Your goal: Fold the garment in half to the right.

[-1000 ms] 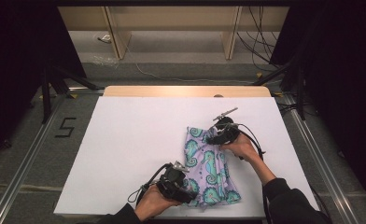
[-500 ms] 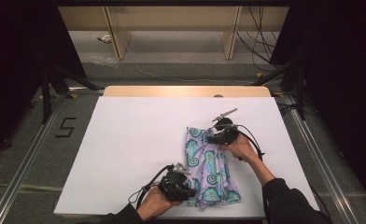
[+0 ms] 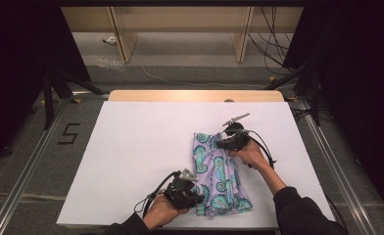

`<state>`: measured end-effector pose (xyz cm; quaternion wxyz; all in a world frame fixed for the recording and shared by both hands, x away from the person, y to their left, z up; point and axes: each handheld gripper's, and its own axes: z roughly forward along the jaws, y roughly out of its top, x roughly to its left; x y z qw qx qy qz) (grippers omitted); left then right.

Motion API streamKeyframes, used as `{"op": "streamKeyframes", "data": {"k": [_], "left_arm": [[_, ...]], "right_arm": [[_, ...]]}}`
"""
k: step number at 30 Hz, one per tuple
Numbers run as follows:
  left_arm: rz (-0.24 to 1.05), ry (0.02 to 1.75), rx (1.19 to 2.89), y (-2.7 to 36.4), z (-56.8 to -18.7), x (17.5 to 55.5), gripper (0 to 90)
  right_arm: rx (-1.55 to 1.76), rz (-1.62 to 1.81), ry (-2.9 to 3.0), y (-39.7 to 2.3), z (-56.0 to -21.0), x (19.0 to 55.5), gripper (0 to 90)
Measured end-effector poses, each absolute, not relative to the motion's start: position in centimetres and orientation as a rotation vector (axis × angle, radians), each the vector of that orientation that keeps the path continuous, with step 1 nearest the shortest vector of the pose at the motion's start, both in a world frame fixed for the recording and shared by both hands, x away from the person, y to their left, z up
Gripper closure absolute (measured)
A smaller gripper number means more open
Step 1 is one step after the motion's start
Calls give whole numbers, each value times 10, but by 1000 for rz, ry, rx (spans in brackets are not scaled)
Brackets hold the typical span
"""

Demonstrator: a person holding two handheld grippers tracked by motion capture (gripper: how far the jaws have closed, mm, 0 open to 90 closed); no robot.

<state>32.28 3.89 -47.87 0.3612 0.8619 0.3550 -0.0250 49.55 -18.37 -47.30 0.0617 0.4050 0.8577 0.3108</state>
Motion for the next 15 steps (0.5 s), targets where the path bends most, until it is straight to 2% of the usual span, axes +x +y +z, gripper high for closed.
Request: {"op": "streamKeyframes", "data": {"k": [15], "left_arm": [[-19, 961, 2211, 54, -476, 338, 817]], "right_arm": [[1239, 968, 2574, -171, -475, 515, 831]]}}
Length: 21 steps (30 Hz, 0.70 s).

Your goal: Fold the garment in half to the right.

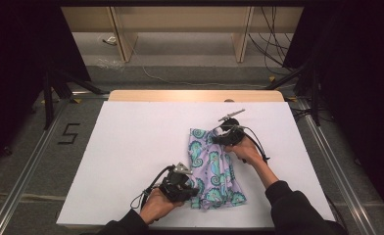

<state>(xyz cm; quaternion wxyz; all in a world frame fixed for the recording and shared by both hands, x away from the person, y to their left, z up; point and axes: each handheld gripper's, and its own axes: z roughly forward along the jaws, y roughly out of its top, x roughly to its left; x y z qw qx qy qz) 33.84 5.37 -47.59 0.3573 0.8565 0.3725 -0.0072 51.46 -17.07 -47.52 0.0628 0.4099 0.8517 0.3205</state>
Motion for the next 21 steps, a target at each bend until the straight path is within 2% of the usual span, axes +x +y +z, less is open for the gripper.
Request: {"op": "streamKeyframes", "data": {"k": [21], "left_arm": [[25, 1045, 2168, 85, -470, 368, 816]], "right_arm": [[1227, 926, 2567, -136, -474, 548, 831]]}}
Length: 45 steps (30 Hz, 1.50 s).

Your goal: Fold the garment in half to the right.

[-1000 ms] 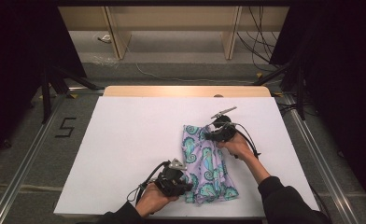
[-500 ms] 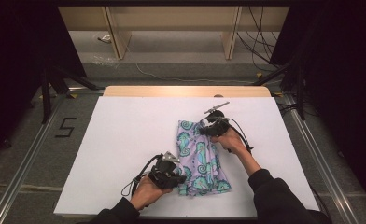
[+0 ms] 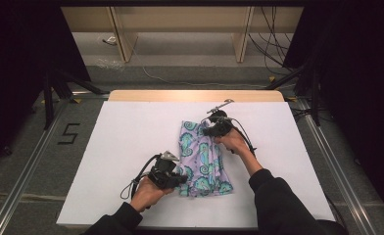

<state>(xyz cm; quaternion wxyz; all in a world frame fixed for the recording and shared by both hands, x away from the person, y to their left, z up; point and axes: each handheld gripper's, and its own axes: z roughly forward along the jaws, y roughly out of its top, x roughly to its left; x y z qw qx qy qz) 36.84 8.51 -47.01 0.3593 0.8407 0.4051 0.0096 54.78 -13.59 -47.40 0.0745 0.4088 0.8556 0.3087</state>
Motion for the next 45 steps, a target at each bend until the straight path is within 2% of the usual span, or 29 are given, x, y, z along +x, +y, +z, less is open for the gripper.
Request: {"op": "streamKeyframes", "data": {"k": [31, 38, 40, 41, 45], "left_arm": [[82, 1093, 2155, 103, -470, 388, 810], [73, 1083, 2155, 101, -471, 387, 792], [59, 1082, 2157, 101, -471, 387, 753], [51, 1086, 2157, 101, -470, 387, 690], [67, 1094, 2141, 100, -464, 381, 460]], "right_arm": [[1238, 855, 2539, -114, -472, 568, 808], [1257, 831, 2525, -115, -472, 569, 718], [1279, 824, 2513, -116, -471, 570, 676], [1284, 817, 2506, -116, -470, 570, 631], [1307, 787, 2463, -122, -466, 569, 569]]}}
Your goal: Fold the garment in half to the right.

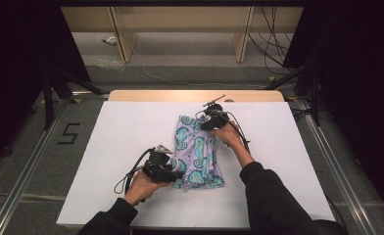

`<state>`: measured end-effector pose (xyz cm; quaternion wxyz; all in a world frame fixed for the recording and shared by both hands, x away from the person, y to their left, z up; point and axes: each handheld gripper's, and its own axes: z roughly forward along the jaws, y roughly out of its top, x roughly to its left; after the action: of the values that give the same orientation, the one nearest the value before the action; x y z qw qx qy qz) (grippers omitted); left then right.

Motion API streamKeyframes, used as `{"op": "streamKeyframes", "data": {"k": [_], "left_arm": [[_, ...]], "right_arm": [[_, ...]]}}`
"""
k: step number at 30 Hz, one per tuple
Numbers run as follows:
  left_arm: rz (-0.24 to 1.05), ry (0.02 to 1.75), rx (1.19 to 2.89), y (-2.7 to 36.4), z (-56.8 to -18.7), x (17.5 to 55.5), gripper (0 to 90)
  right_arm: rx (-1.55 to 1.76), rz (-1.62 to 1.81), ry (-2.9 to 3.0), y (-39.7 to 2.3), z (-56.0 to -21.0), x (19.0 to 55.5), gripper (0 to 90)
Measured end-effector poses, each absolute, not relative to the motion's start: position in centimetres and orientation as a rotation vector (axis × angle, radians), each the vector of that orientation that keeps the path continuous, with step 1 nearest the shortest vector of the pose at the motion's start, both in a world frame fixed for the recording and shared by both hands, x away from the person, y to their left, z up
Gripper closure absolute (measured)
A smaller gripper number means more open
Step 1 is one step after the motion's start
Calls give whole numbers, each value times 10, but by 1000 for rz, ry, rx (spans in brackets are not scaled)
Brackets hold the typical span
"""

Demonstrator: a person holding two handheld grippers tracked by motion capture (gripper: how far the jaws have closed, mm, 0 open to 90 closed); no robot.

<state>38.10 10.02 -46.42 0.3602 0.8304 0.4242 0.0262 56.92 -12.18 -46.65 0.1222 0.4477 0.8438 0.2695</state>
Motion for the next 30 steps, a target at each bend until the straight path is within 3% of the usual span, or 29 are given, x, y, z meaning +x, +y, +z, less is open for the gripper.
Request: {"op": "streamKeyframes", "data": {"k": [4, 12, 30], "left_arm": [[71, 1096, 2142, 100, -457, 375, 338], [156, 1067, 2089, 107, -440, 365, 227], [195, 987, 1912, 120, -431, 358, 161]], "right_arm": [[1322, 769, 2435, -129, -460, 569, 535], [1295, 780, 2412, -135, -447, 562, 508], [1129, 1064, 2371, -131, -402, 508, 381]]}}
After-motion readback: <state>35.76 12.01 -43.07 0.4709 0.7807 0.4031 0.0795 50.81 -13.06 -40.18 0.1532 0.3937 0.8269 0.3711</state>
